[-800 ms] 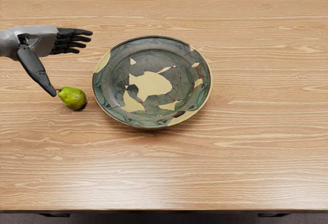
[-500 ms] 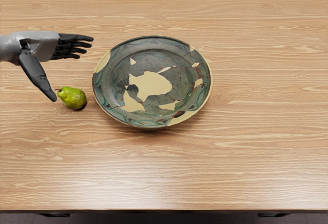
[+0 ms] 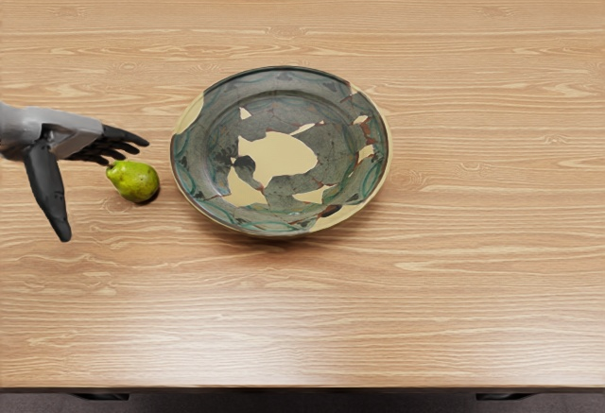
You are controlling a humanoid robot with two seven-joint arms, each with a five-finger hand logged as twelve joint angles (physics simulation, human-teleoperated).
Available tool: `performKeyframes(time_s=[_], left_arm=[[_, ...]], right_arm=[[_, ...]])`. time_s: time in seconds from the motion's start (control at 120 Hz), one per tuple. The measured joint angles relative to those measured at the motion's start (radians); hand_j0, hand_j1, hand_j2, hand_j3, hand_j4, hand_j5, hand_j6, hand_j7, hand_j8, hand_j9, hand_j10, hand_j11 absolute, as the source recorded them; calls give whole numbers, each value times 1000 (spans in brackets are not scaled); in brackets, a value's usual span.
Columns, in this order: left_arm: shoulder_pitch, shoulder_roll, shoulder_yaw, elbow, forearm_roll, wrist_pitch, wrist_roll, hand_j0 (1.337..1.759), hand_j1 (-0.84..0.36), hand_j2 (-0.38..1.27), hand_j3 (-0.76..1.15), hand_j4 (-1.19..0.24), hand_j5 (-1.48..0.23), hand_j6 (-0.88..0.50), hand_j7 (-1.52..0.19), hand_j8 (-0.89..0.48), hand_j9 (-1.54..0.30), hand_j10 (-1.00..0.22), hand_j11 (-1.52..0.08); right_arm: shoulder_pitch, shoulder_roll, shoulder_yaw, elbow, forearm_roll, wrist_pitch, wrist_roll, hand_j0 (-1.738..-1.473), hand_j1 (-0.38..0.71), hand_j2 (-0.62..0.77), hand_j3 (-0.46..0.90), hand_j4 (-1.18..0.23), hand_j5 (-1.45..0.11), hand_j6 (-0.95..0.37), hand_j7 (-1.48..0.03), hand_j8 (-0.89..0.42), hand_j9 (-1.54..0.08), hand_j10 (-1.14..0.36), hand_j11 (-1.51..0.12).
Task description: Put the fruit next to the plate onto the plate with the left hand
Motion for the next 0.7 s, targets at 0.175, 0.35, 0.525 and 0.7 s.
performKeyframes(time_s=[0.175,0.35,0.525,0.7], left_arm=[[12,-58,-83,-65,168,74,38,1658,328,4,0,-24,-25,-26,-24,-25,-24,-24,-24],[90,-148,-96,-84,377,184,45,1658,328,5,0,-25,-25,-26,-25,-26,-25,-24,-25],[129,-174,-93,-81,453,242,47,1658,322,6,0,-29,-32,-31,-31,-30,-31,-29,-31],[191,-203,-86,-53,558,299,47,1658,320,7,0,-32,-35,-34,-34,-33,-34,-31,-34]], right_arm=[[-2,0,0,-1,1,-3,0,-1658,-349,0,0,0,0,-1,0,0,0,0,0],[-2,0,0,-1,0,-3,0,-1658,-349,0,0,0,0,-1,0,0,0,0,0],[-1,0,0,-1,0,-3,0,-1658,-349,0,0,0,0,-1,0,0,0,0,0],[-1,0,0,-1,0,-3,0,-1658,-349,0,0,0,0,-1,0,0,0,0,0]])
